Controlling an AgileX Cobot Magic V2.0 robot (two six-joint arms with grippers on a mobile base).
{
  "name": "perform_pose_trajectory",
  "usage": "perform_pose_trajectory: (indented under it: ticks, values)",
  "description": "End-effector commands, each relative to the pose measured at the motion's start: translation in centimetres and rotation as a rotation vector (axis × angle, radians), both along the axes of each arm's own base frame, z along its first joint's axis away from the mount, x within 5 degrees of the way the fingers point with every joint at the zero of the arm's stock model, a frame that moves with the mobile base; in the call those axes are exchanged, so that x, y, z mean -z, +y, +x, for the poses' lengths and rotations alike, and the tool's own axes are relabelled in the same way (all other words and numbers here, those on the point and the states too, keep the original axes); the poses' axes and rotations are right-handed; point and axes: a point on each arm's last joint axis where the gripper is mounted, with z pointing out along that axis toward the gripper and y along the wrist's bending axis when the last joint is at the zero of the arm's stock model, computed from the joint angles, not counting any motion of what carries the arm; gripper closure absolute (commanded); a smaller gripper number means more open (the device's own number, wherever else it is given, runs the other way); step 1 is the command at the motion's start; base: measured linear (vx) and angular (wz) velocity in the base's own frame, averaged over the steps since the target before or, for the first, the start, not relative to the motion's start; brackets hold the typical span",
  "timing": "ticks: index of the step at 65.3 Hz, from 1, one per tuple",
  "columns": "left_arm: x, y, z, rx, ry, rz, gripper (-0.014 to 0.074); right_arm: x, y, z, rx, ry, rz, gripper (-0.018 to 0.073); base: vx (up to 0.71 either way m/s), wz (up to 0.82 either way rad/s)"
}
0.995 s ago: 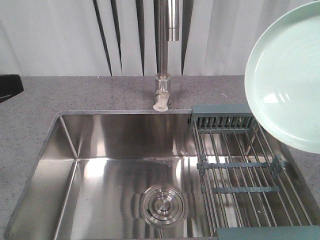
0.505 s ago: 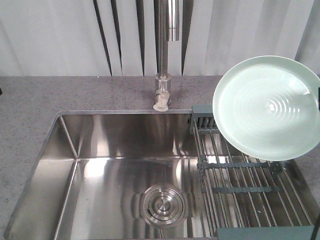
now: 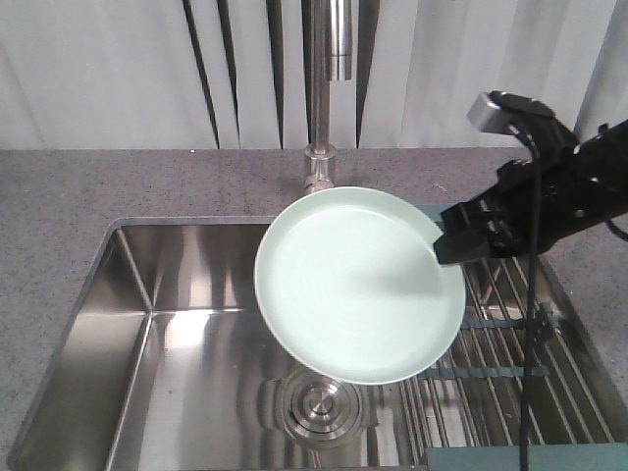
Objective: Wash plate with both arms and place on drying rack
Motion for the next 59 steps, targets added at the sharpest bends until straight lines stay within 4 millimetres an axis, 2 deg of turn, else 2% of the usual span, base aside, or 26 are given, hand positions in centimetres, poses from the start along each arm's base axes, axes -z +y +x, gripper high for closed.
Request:
perform_pose_trajectory:
  ticks: [1, 7, 14, 25, 34, 41, 47, 54, 59]
  values:
    - [-0.6, 0.2, 0.1, -0.034, -0.021, 0.025, 0.0603, -1.8, 2.1, -0.3, -0.003, -0.059, 0.059, 0.0564, 0.0, 0.0]
    - [-0.6, 0.2, 0.0, -0.032, -0.02, 0.025, 0.0603, -1.4, 4.3, -0.6, -0.038, -0.053, 0.068, 0.0564, 0.0, 0.0]
    - [-0.6, 0.2, 0.0, -0.031, -0.02, 0.025, 0.0603, -1.9, 5.4, 0.5, 0.008, -0.085, 0.096, 0.0564, 0.0, 0.0]
    - [-0.6, -0.1, -0.1, -0.008, -0.02, 0.025, 0.0603, -4.2, 5.6, 2.9, 0.064, -0.143, 0.097, 0.0564, 0.0, 0.0]
    - [-0.6, -0.1, -0.1, -0.003, -0.02, 0.025, 0.0603, -5.4, 4.2, 3.4, 0.108, -0.167, -0.095, 0.0564, 0.0, 0.0]
    - [-0.6, -0.1, -0.1, -0.004, -0.02, 0.025, 0.0603, -6.2, 2.6, 2.8, 0.151, -0.157, -0.256, 0.0564, 0.0, 0.0]
    - [-0.6, -0.1, -0.1, -0.003, -0.02, 0.025, 0.0603, -6.4, 2.1, 1.5, 0.119, -0.084, -0.305, 0.0564, 0.0, 0.0]
    - [-0.6, -0.1, -0.1, -0.003, -0.02, 0.025, 0.0603, -6.8, 2.4, 0.3, 0.095, -0.051, -0.26, 0.0564, 0.0, 0.0]
    - [-0.6, -0.2, -0.1, -0.002, -0.02, 0.025, 0.0603, -7.3, 3.1, -0.6, 0.058, -0.033, -0.162, 0.0564, 0.0, 0.0]
